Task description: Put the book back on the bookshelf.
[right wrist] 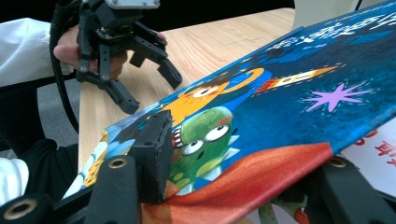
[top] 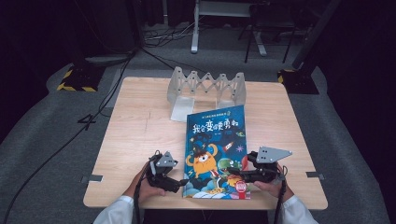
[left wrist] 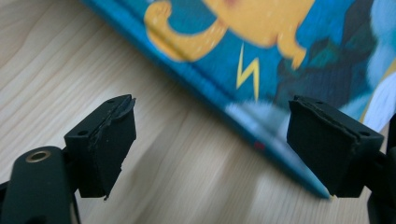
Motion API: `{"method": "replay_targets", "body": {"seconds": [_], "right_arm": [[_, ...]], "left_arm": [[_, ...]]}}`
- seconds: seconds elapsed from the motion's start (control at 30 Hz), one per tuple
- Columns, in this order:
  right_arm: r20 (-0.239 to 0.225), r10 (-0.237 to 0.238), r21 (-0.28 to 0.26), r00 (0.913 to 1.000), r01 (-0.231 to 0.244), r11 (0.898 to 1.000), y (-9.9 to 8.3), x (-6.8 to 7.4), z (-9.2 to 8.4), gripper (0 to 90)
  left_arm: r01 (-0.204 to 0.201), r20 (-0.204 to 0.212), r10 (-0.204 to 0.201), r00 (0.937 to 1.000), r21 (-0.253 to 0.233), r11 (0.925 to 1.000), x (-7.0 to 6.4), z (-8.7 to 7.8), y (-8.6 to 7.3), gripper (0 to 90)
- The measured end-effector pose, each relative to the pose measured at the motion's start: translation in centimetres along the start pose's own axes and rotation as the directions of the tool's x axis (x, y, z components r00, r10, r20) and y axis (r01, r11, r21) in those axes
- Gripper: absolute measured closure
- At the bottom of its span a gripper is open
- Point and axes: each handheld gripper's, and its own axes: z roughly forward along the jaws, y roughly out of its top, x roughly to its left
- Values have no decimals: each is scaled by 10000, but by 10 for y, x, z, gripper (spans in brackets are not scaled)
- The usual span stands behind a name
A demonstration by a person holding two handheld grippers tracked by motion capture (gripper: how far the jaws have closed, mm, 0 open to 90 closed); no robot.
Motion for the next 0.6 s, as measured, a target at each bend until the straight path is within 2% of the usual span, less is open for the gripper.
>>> {"method": "replay_targets", "body": {"seconds": [0.03, 0.1, 0.17, 0.3, 0.37, 0.4, 0.43, 0.5, 0.6], "right_arm": [[35, -60, -43, 10000, 60, 10000, 0, 1, -1, 482], [85, -162, -97, 9998, 163, 9998, -1, 2, -2, 482], [108, -233, -160, 9997, 235, 9996, -2, 3, -3, 482], [122, -354, -200, 9993, 356, 9992, -1, 4, -4, 482], [105, -419, -242, 9991, 422, 9988, -1, 4, -4, 482], [103, -442, -255, 9990, 444, 9987, -1, 4, -4, 482], [103, -442, -255, 9990, 444, 9987, -1, 4, -4, 482], [82, -479, -265, 9988, 481, 9985, 0, 3, -2, 482], [129, -542, -326, 9984, 545, 9980, 0, 4, -1, 482]], "left_arm": [[53, 21, -53, 10000, 7, 10000, 0, 3, 2, 162], [100, 417, -95, 9991, -129, 9999, 3, 8, 8, 140], [216, 603, -200, 9980, -261, 9994, 5, 12, 13, 128], [586, 1239, -528, 9909, -435, 9973, 15, 19, 19, 75], [545, 1321, -481, 9901, -450, 9975, 17, 20, 20, 51], [571, 1542, -478, 9869, -562, 9968, 22, 24, 23, 32], [571, 1542, -478, 9869, -562, 9968, 22, 24, 23, 30], [892, 1869, -752, 9795, -675, 9937, 29, 26, 26, 30], [1195, 1958, -991, 9756, -952, 9883, 35, 26, 29, 42]]}}
